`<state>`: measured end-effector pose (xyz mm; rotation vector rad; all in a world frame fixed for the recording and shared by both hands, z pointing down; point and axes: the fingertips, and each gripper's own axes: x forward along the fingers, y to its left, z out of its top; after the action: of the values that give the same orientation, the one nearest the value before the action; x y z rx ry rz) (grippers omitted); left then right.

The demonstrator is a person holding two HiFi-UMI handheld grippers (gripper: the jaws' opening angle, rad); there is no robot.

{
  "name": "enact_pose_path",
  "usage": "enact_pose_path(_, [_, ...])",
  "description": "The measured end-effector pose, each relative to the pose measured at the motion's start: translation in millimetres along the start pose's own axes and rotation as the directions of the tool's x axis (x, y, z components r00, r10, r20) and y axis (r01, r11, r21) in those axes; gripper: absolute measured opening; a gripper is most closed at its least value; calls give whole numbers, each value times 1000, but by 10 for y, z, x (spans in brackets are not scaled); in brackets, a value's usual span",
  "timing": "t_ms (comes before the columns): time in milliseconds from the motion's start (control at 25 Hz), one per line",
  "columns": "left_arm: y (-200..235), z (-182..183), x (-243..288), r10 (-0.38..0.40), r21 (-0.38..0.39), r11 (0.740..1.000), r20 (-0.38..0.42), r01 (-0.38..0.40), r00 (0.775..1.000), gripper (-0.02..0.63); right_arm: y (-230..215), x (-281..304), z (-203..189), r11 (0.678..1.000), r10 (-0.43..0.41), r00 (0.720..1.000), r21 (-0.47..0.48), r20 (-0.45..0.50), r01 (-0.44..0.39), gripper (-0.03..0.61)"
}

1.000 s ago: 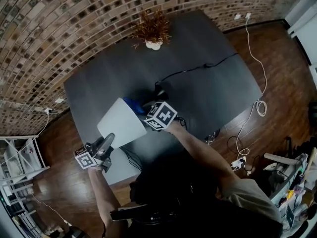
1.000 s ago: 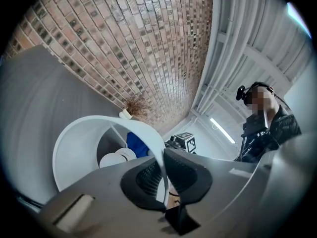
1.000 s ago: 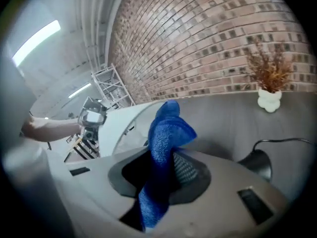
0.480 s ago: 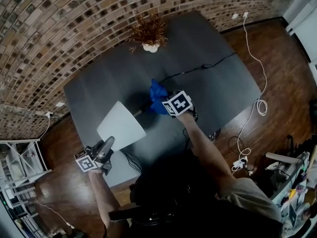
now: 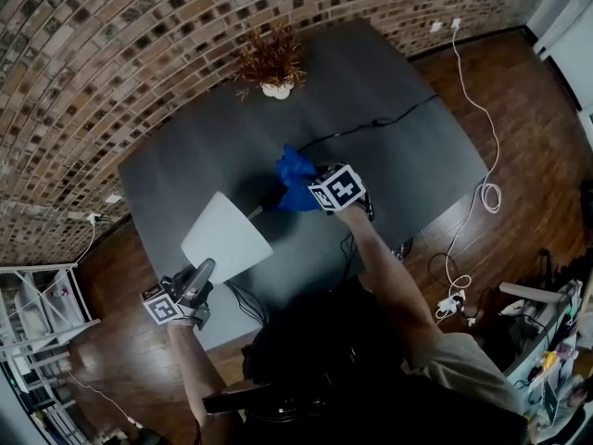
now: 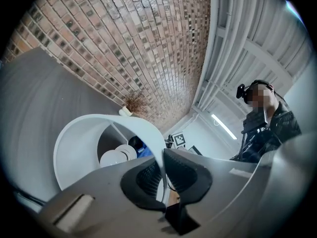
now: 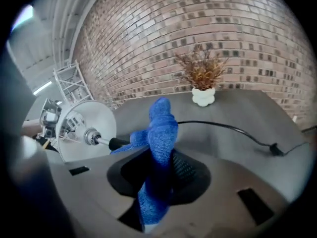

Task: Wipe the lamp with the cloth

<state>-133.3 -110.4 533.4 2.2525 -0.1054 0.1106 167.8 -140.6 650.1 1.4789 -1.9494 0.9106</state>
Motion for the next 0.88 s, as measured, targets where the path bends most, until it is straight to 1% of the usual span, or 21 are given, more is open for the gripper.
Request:
enact_pose_path(40, [9,-21,-1,1,7,1000,-5,-1,1000,9,-115,-90,2,998,-57,998,-4,-2,57,103])
enact_pose_path(120, [31,-101,-25,3,23,1000,-24,-3,1000,9,-321,-296,37,984,-176,984,-39,-4,175,100])
enact_pose_path(160, [23,-138,-31,1,35,999,-33,0,999,9,-345,-390,95,979,-197,980,-58,10,197,98])
enact_pose_path(200, [3,-166,-29,-2,50,999,-40,4,999,9,-273,-453,185,983,-169,985,-71,35,172,98])
enact_pose_path(240, [-24,-188,-22,-7,69,998,-44,10,999,9,-96,-478,295,992,-93,994,-79,64,98,98])
enact_pose_path(280, [-50,-212,-15,-11,88,996,-47,15,999,9,170,-466,404,996,22,996,-85,83,-15,98])
enact_pose_path(320, [-72,-246,-12,-14,104,994,-50,19,999,9,489,-418,486,985,151,985,-94,83,-143,98])
enact_pose_path(360, [-92,-290,-10,-16,120,993,-56,23,998,9,818,-336,523,959,270,961,-106,57,-263,98])
enact_pose_path(400, [-117,-344,-3,-19,137,990,-65,28,998,8,1122,-223,506,925,365,931,-117,7,-362,98])
enact_pose_path(440, [-149,-405,11,-25,155,987,-75,36,997,8,1381,-90,441,889,439,897,-120,-58,-442,98])
enact_pose_path(480, [-182,-467,29,-29,173,984,-87,44,996,8,1588,47,347,856,494,861,-106,-124,-507,98])
enact_pose_path(520, [-213,-520,45,-32,188,981,-97,49,995,8,1745,173,253,829,534,827,-80,-176,-553,98])
enact_pose_path(560, [-237,-558,54,-30,199,979,-103,50,994,8,1855,277,181,812,560,801,-52,-209,-581,98])
enact_pose_path(600, [-251,-581,56,-26,208,977,-104,47,994,7,1917,351,141,804,574,788,-30,-223,-594,98])
enact_pose_path(640, [-260,-591,55,-21,217,975,-103,44,994,8,1929,393,133,806,575,787,-16,-223,-592,98])
enact_pose_path(680, [-268,-597,57,-19,225,973,-104,42,994,7,1893,411,144,815,563,797,-13,-218,-579,97])
enact_pose_path(720, [-278,-607,65,-19,235,971,-109,45,994,8,1814,414,160,831,540,815,-18,-210,-555,97])
enact_pose_path(800, [-302,-642,77,-23,252,966,-127,54,992,8,1562,397,209,872,479,860,-18,-177,-489,98])
enact_pose_path(880, [-311,-673,78,-25,260,964,-137,60,990,8,1201,360,261,919,391,910,0,-140,-395,97])
